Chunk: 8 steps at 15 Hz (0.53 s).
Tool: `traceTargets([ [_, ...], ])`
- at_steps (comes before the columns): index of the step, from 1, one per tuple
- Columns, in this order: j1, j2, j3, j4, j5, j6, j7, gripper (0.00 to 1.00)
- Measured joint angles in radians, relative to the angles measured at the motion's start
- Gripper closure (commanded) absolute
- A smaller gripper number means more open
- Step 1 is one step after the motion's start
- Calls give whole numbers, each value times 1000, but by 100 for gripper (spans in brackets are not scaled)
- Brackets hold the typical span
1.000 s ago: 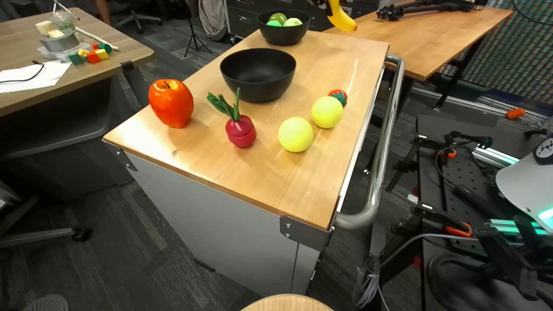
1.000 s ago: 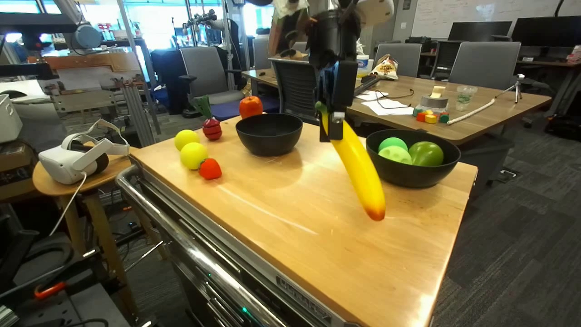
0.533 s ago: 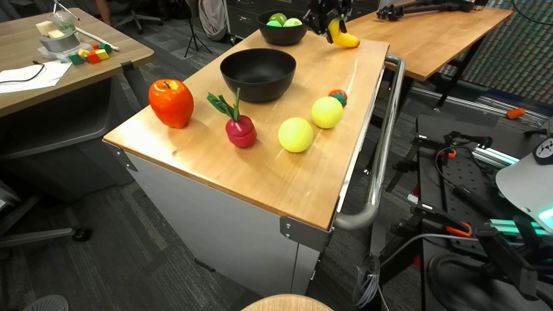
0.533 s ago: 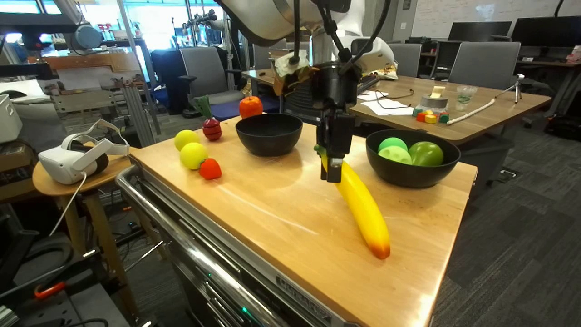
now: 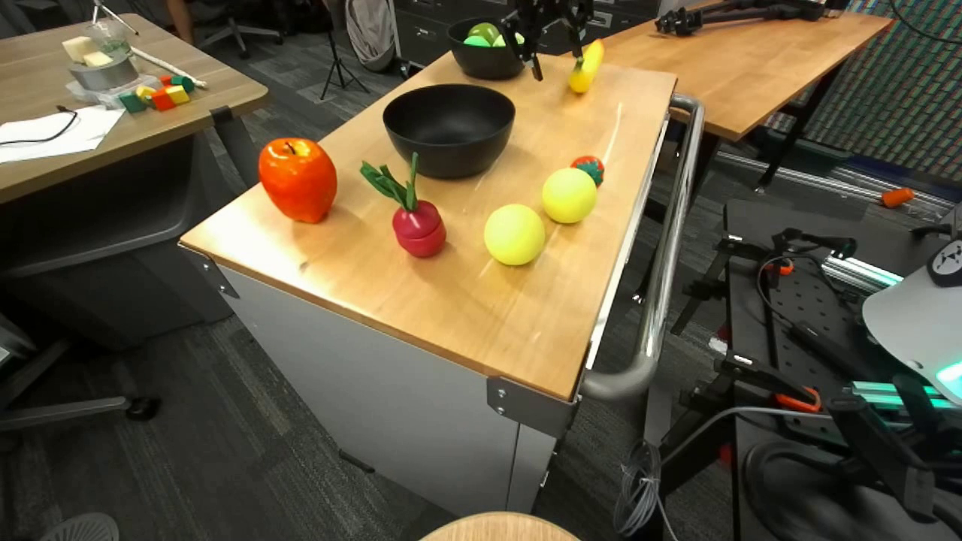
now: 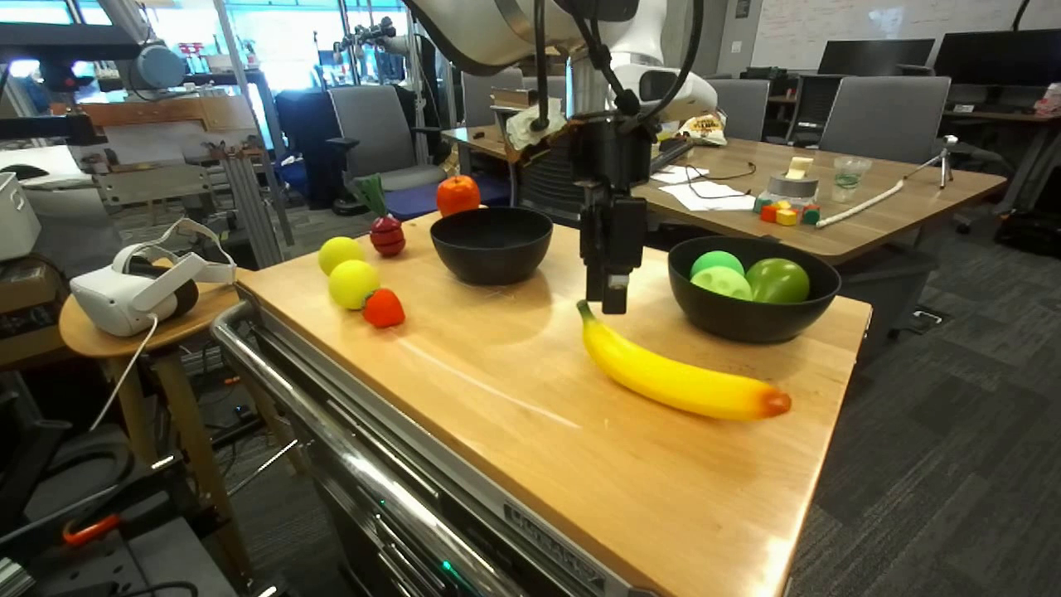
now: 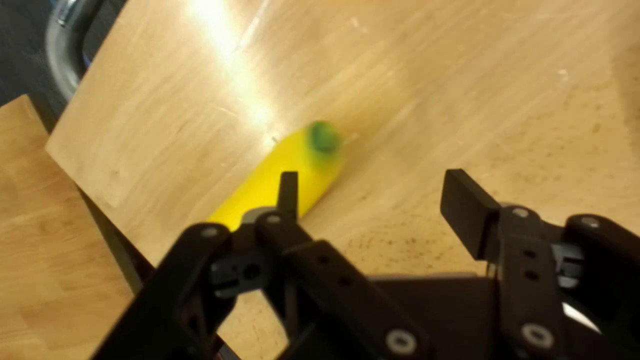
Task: Remove the fruits from the bowls
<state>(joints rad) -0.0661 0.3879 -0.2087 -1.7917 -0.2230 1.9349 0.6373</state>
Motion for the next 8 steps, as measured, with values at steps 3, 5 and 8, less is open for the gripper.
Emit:
traceTargets([
  [3, 0, -41, 8, 5, 61, 73, -37, 0],
  [5, 0, -83, 9, 5, 83, 115, -58, 0],
  [8, -1, -143, 9, 2, 105, 205, -71, 0],
])
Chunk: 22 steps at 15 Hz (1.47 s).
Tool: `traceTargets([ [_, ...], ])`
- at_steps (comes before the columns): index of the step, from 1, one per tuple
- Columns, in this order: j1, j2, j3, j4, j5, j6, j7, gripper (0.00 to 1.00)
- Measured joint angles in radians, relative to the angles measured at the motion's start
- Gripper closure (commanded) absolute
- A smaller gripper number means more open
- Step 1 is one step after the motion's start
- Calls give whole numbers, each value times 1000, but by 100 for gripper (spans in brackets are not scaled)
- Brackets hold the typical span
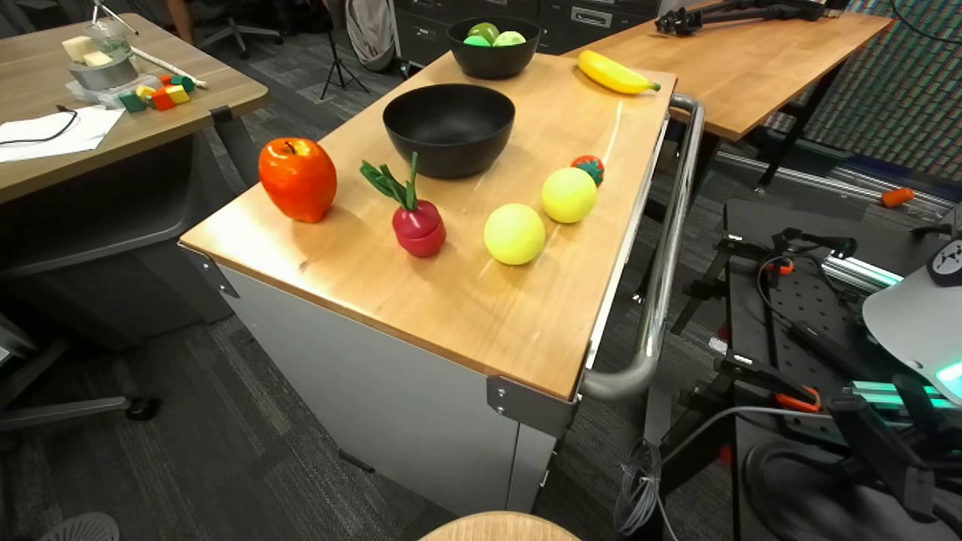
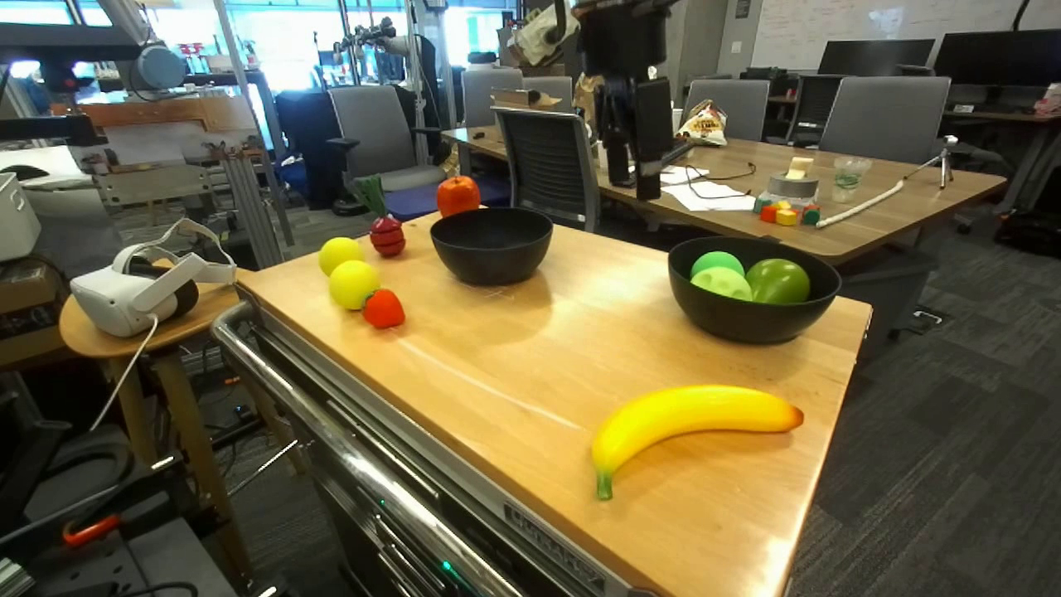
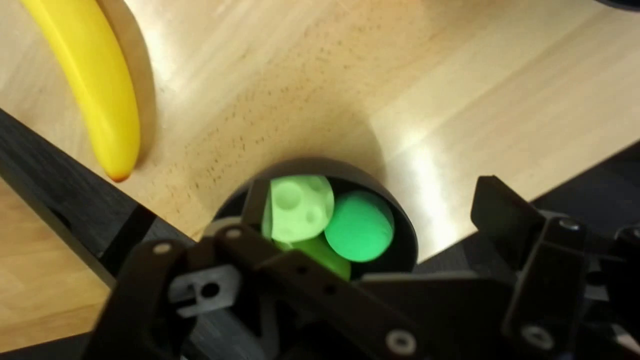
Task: Remove the fruits from the bowls
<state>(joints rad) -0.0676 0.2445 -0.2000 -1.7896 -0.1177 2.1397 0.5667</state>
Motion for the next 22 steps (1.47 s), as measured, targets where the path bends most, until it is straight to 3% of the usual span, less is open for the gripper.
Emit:
traceTargets([
  [1, -3, -16, 0, -2, 13, 39, 0, 0],
  [8, -4, 14, 0, 0, -9, 28, -21, 0],
  [16, -48, 179, -15, 130, -63, 30, -186, 0],
  [18, -68, 224, -16, 180, -63, 32, -208, 10],
  [22, -103, 300, -15, 262, -49, 32, -269, 18],
])
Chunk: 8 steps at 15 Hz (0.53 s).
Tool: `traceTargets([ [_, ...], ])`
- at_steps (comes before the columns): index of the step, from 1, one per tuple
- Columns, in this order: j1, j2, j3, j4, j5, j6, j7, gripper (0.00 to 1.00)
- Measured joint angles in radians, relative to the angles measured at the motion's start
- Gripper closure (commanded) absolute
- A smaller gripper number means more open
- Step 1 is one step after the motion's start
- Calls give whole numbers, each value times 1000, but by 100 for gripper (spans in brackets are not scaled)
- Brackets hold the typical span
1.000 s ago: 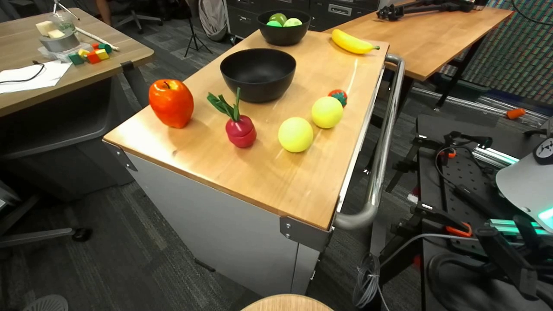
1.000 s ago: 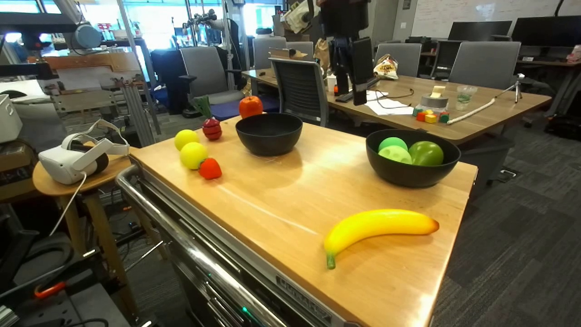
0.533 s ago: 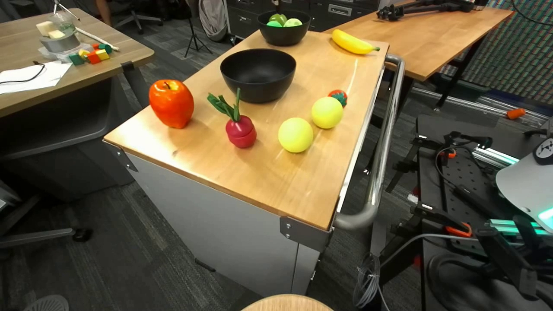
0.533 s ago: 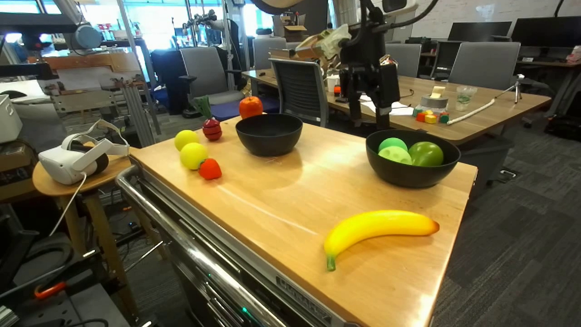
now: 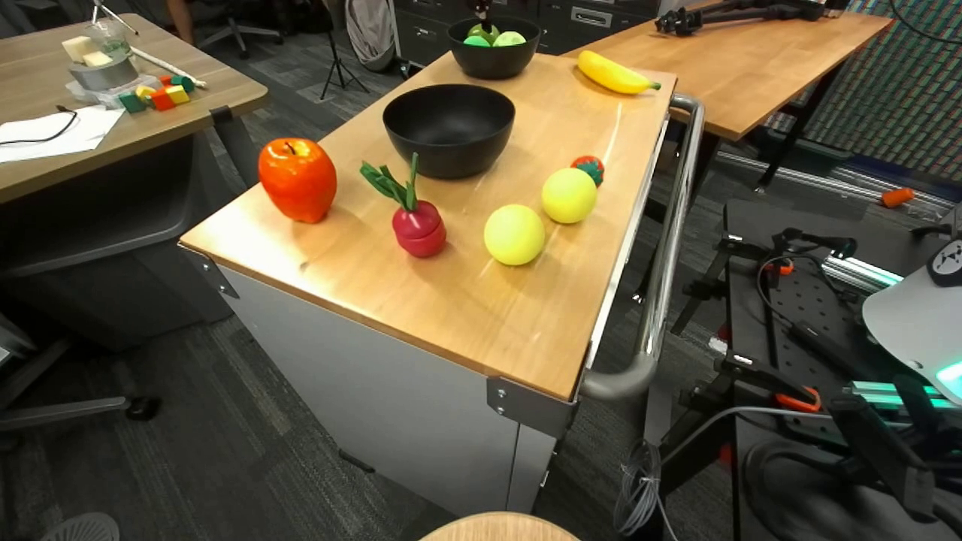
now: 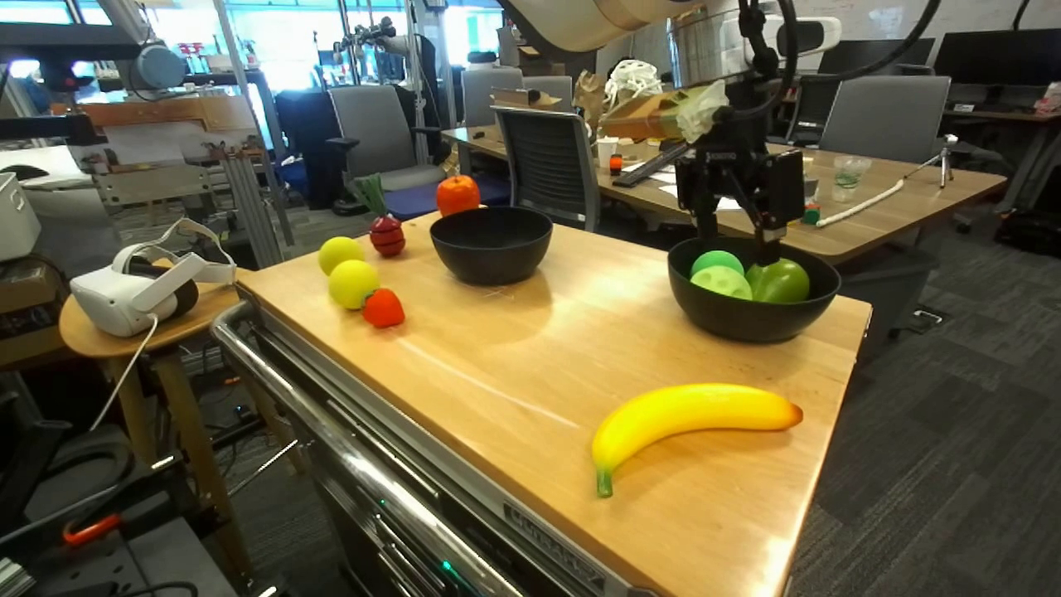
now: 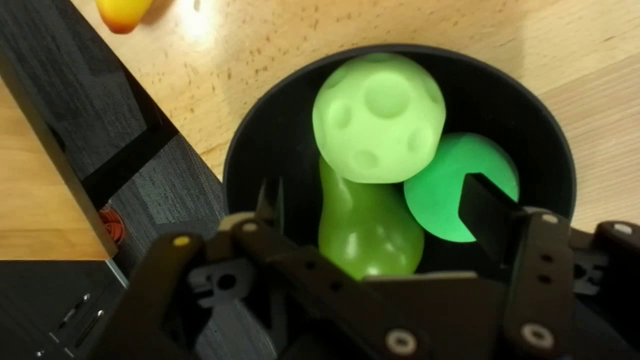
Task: Remove the fruits from the bowls
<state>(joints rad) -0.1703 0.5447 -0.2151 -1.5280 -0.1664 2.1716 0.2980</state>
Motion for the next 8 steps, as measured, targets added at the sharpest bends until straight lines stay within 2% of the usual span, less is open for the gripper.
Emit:
traceTargets([
  [1, -7, 16, 0, 15, 5, 0, -15, 23],
  [2, -14, 31, 1, 27, 12, -2, -32, 31],
  [4, -25, 55, 4, 48, 29, -6, -64, 28],
  [6, -31, 71, 6, 66, 43, -9, -89, 39],
  [7, -33, 77, 6, 73, 48, -12, -97, 47],
  [8, -34, 81, 7, 81, 57, -17, -104, 63],
])
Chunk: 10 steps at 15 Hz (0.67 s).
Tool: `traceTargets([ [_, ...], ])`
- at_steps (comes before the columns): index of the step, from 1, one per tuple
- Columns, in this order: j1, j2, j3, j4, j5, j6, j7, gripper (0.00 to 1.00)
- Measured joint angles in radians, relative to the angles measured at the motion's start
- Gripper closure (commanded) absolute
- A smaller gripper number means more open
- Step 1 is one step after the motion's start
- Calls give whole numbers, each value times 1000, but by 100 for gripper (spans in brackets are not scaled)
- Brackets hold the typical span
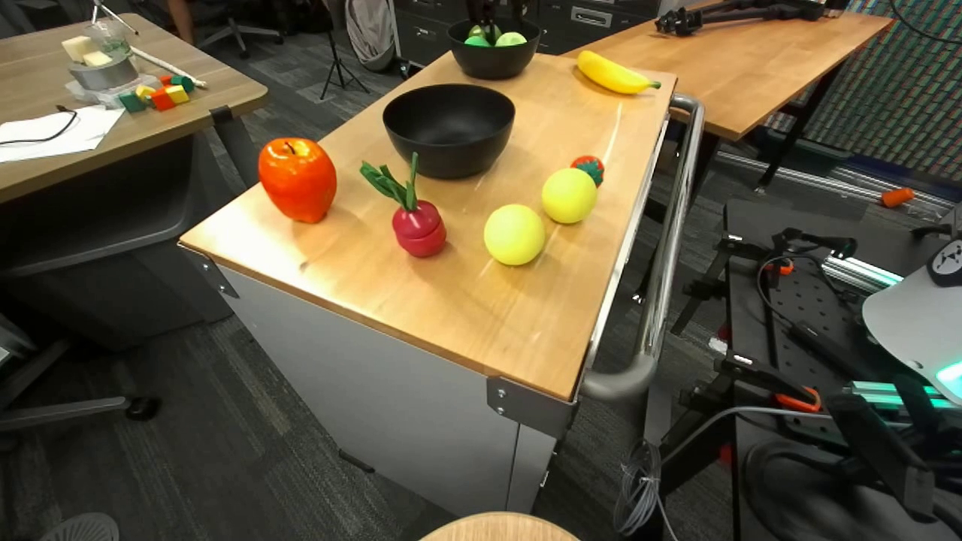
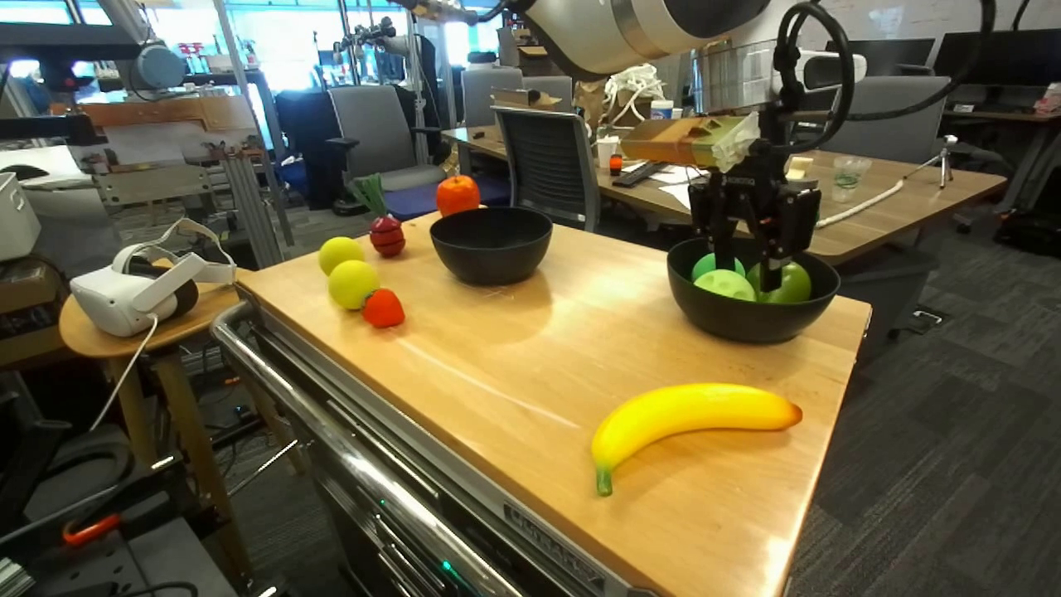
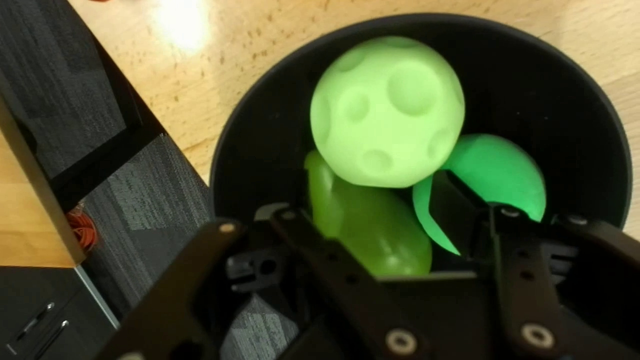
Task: Remove the fruits from the bowls
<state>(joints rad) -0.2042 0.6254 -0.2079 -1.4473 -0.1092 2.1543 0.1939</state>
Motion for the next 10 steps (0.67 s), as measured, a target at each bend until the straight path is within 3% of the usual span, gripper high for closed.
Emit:
traceTargets([
  [1, 0, 3, 2, 5, 6, -5, -4, 65],
  [5, -2, 6, 11, 15, 29, -23, -21, 94],
  [9, -2, 6, 17, 21, 44, -62, -31, 94],
  [10, -2, 6, 18, 23, 47, -72, -32, 51],
])
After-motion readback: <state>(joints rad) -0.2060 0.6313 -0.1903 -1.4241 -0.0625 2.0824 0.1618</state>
